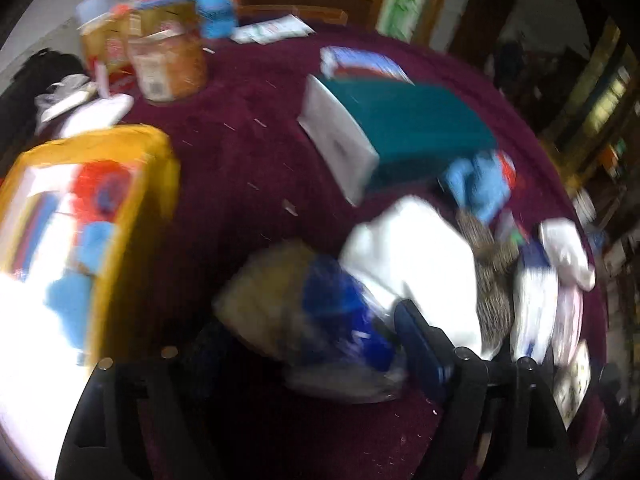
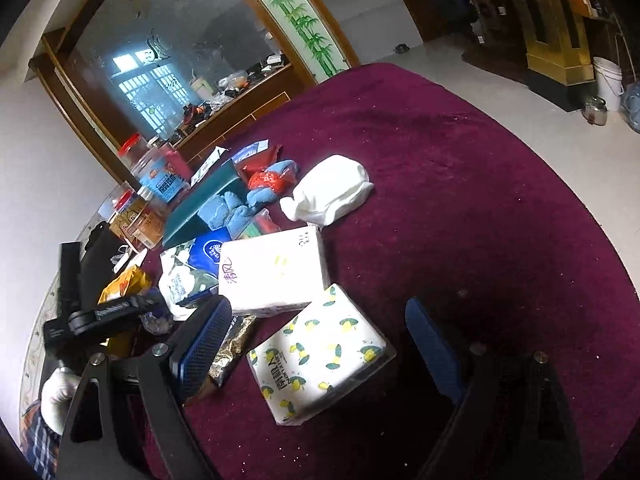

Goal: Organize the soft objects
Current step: 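Grasp the blue-white snack bag with the left gripper while the right reaches for the pink tissue pack, then carry the snack bag and pink tissue pack over the tray with both grippers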

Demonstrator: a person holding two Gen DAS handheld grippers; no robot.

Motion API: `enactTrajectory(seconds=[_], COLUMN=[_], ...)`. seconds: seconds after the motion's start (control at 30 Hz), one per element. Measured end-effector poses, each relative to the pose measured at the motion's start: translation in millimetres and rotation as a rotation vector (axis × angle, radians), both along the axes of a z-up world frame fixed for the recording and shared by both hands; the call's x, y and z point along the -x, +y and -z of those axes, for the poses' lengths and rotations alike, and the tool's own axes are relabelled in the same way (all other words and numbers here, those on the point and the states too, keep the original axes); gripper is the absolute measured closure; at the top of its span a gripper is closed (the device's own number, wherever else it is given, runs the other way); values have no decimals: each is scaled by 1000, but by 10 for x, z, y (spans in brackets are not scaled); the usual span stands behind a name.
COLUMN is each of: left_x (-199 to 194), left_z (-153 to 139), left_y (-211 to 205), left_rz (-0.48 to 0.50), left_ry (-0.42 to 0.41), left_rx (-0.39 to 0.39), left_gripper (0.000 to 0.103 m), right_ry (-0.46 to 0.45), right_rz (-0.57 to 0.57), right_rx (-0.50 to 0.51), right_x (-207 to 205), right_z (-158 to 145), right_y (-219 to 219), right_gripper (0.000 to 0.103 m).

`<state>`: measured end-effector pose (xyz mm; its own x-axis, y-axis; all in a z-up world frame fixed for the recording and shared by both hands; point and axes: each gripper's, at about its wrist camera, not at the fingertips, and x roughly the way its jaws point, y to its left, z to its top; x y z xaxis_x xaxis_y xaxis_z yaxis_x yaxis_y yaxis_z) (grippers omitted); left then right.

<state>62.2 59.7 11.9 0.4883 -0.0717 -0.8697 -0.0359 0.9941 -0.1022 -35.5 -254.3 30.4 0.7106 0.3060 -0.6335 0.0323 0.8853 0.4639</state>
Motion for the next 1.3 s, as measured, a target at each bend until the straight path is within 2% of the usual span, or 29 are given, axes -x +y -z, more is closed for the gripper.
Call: enactTrajectory(seconds=[0.03,0.07,0.17,0.27,0.4,0.6,0.93,1.03,1.3], left_x=[35,77,271,480,677,1158,1665,1775,1890], left_z=[-13,-24,-110,-187,-307,-570,-604,-588,-474], left_y=[-44,-87,-104,-84,-14,107,687,860,1150], left_rz=[29,73,127,162,170,174,99,72,26], left_ry=[-12,-8,-22,-37,-57,-137,-178,-183,-189], left_rx=[-10,10,36,49,148,277,358,375,421], left_gripper=[40,47,59,59,59,58,58,58,58], right_ry=[-2,-4,-2,1,1,9,35,-16,26], right_rz=[2,5,8,6,6,21,48,88,5], right_rx=[0,-2,-2,0,-1,4,36,129,169], right_x=[5,12,13,5,1,5,-16,90,-55], right_z=[-2,-4,0,2,4,13,29,-110,-279], right_y=[-1,-3,-11,-6,-6,-21,-40,-27,196], right_gripper=[15,15,15,15,15,15,15,15,15])
